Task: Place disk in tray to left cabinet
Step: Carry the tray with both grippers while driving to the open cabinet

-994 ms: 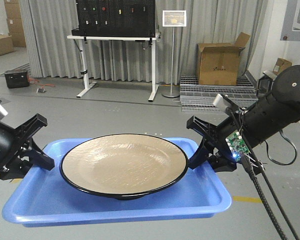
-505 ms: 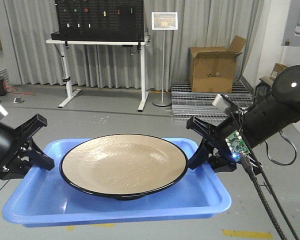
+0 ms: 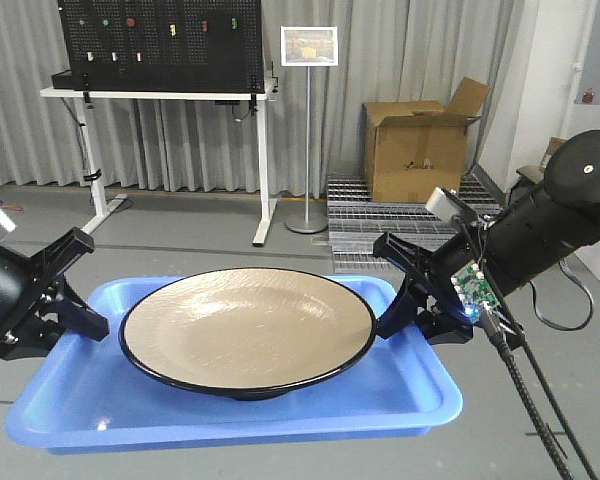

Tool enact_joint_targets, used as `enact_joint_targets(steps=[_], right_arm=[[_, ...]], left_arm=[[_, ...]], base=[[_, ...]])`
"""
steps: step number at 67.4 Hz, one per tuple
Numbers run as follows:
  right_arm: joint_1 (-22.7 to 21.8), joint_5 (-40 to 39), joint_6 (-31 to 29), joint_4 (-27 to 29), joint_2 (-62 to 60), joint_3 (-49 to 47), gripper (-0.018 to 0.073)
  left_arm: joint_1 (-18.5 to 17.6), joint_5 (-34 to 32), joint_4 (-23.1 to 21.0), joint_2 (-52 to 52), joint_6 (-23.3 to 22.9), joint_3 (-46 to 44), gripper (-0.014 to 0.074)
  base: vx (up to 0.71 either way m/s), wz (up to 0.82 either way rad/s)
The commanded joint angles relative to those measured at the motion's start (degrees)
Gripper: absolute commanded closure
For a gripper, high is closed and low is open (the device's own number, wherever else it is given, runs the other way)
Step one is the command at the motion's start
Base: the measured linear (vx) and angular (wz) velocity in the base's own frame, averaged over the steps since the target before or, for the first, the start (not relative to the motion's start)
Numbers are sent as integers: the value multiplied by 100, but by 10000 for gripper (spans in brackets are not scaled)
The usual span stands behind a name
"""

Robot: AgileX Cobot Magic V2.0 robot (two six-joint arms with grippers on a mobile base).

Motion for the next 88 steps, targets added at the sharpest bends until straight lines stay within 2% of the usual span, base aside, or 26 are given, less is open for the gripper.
enact_joint_targets(steps=[1,88], right_arm=[[104,116,-4,861,-347,-210,564],[104,115,-4,860,-347,-210,564]], left_arm=[[-129,126,-1007,-306,-124,-200,596],[-129,125,-1007,-306,-124,-200,596]], base=[[63,-3],[65,-8]])
